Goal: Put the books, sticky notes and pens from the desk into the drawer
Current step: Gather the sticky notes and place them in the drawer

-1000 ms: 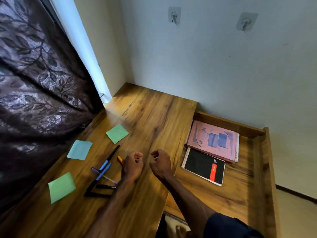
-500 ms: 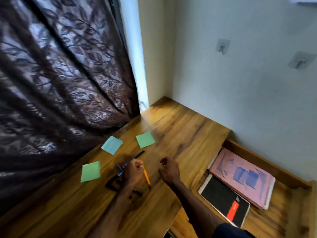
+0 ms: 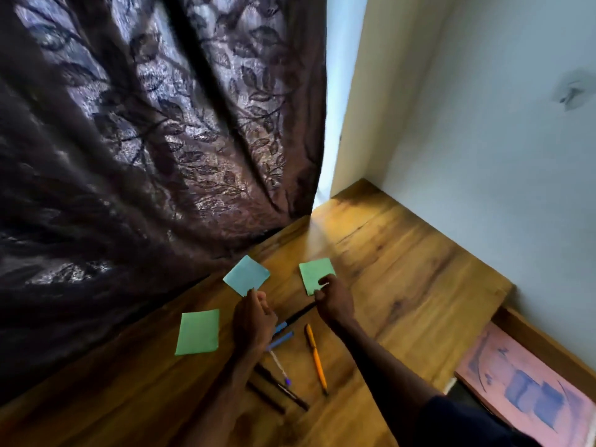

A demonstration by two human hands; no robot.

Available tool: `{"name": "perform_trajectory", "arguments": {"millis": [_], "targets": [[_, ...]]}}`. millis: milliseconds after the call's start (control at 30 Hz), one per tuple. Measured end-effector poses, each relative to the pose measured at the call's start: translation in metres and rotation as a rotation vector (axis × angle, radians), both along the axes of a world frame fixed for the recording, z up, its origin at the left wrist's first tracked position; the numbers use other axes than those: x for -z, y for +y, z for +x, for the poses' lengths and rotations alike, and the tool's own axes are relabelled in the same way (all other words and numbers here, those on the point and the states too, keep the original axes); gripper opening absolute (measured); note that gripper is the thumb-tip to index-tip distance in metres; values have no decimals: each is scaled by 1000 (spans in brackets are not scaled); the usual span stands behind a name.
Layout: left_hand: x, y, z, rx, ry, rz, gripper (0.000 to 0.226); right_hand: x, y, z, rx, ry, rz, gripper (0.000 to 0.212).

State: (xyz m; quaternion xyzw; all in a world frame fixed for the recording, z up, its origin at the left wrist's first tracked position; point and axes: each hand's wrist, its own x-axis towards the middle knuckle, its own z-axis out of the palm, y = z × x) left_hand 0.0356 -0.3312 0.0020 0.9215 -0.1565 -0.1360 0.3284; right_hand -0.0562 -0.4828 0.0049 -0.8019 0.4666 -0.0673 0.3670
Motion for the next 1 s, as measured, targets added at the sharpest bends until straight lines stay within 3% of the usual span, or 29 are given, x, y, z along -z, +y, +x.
{"name": "perform_trajectory", "arguments": {"millis": [133, 267, 400, 600, 700, 800, 933, 1000], "targets": [[18, 1, 35, -8, -126, 112, 46, 7, -22, 28, 48, 141, -67, 55], [25, -3, 59, -33, -35, 203, 69, 9, -29, 43, 26, 309, -109, 70], [34, -5, 78, -42, 13, 253, 75, 17, -42, 54, 94, 298, -64, 89], [43, 0, 89, 54, 65, 362, 78, 20, -44, 49, 78, 256, 39, 77], [50, 4, 94, 82, 71, 309, 78, 20, -42, 42, 80, 210, 92, 67], [46, 6, 97, 102, 107, 138, 77, 16, -37, 35, 68, 192, -28, 44], [43, 0, 117, 115, 87, 287, 91, 14, -32, 25, 111, 56, -52, 30], [48, -3, 125, 66, 106, 198, 68, 12, -30, 19, 145, -28, -43, 28]]}}
